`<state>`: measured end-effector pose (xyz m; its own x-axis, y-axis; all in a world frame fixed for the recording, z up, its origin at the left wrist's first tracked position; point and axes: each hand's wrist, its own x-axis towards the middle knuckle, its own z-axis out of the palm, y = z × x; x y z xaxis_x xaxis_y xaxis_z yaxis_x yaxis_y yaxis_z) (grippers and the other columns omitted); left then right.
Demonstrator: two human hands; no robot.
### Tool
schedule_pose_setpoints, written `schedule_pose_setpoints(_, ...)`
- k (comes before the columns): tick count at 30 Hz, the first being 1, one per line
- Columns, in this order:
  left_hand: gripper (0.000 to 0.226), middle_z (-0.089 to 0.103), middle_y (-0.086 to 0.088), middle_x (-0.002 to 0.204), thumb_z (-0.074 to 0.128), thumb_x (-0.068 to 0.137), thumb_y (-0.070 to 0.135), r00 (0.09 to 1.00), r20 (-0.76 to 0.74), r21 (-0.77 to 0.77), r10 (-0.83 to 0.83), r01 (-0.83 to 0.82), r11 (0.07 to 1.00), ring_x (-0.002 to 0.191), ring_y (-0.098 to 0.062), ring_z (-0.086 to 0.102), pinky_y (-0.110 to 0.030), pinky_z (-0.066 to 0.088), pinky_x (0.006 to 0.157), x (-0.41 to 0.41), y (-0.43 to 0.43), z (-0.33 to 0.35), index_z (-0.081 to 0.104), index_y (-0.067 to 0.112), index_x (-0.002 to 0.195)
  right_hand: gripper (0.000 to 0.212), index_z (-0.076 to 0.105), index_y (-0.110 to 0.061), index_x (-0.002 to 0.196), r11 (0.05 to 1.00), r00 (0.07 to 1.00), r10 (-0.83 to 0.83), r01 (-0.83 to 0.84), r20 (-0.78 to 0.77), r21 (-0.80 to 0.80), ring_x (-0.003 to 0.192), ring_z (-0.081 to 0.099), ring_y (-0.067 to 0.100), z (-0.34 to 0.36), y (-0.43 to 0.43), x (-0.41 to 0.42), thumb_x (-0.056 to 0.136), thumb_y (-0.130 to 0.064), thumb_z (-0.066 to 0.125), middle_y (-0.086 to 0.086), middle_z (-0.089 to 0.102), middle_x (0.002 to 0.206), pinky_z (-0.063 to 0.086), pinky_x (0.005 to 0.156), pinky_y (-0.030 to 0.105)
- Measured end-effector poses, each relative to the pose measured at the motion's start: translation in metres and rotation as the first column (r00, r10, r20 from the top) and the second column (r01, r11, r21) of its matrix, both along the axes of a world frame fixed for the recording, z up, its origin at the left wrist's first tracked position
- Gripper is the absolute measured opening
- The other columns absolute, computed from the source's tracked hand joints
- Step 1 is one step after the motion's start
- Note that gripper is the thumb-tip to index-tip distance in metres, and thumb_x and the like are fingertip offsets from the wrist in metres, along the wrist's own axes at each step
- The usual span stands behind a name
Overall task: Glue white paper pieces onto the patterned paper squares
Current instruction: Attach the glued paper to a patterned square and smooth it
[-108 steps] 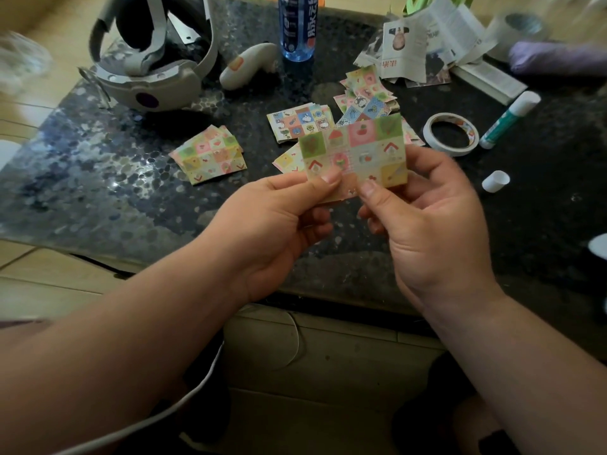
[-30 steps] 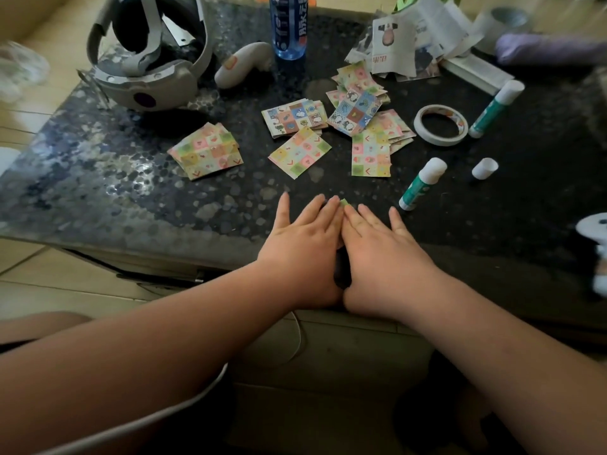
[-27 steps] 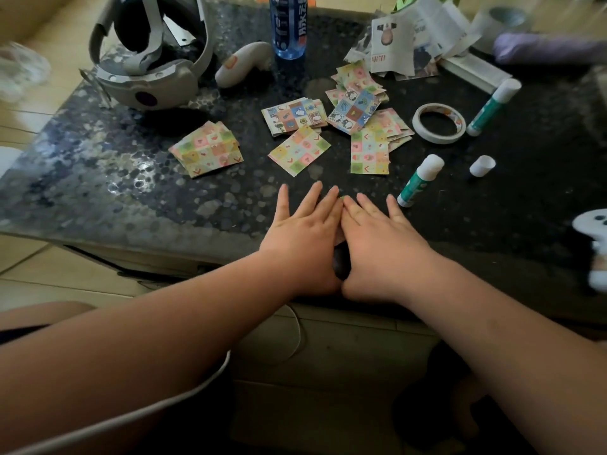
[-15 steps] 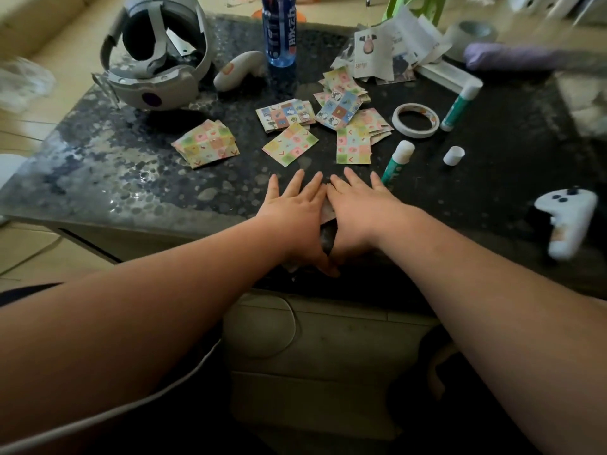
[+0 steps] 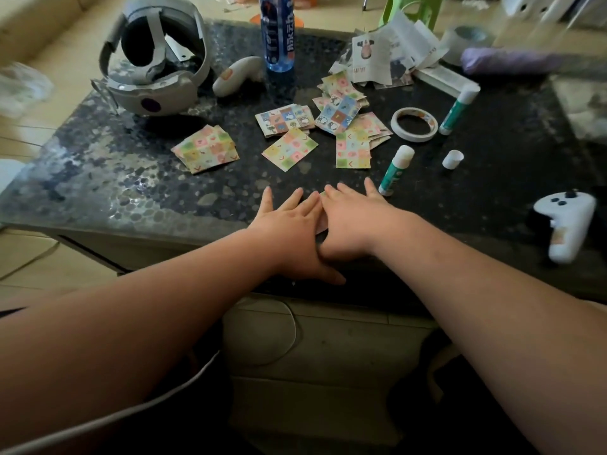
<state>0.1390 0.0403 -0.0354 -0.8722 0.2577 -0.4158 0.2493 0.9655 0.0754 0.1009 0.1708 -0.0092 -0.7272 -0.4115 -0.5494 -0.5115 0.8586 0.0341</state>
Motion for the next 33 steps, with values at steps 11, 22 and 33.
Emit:
schedule_pose_setpoints(11, 0.127, -0.008, 0.004, 0.17, 0.03, 0.069, 0.1, 0.993, 0.106, -0.072, -0.047, 0.055, 0.996, 0.156, -0.016, -0.013, -0.065, -0.015, 0.118, 0.023, -0.015, 0.013, -0.004, 0.02, 0.162, 0.104, 0.019, -0.02, 0.162, 0.999, 0.999, 0.026, -0.026, 0.022, 0.026, 0.158, 0.007, 0.02, 0.01, 0.005, 0.025, 0.081, -0.073, 0.055, 0.008, 0.015, 0.17, -0.008, 0.123, 0.064)
schedule_pose_setpoints(22, 0.051, 0.046, 0.001, 0.139, 0.057, 0.096, 0.052, 0.987, -0.147, 0.119, 0.058, -0.04, 0.992, 0.131, -0.022, 0.042, -0.042, 0.035, 0.113, 0.013, -0.018, 0.02, 0.052, 0.026, 0.139, 0.034, 0.066, -0.028, 0.127, 0.876, 0.951, -0.295, 0.307, 0.092, -0.371, 0.112, 0.061, 0.016, 0.02, 0.033, 0.024, 0.093, -0.033, 0.063, -0.004, 0.065, 0.125, 0.05, 0.091, 0.028)
schedule_pose_setpoints(33, 0.017, 0.049, 0.008, 0.134, 0.057, 0.099, 0.041, 0.989, -0.146, 0.136, 0.013, 0.007, 0.991, 0.124, -0.019, 0.047, -0.044, 0.045, 0.1, -0.015, -0.026, 0.019, 0.067, 0.034, 0.111, 0.04, 0.064, -0.025, 0.132, 0.651, 0.822, -0.48, 0.568, 0.306, -0.504, 0.111, 0.063, 0.012, 0.012, 0.03, -0.015, 0.095, -0.012, 0.064, -0.006, 0.068, 0.123, 0.052, 0.093, 0.025)
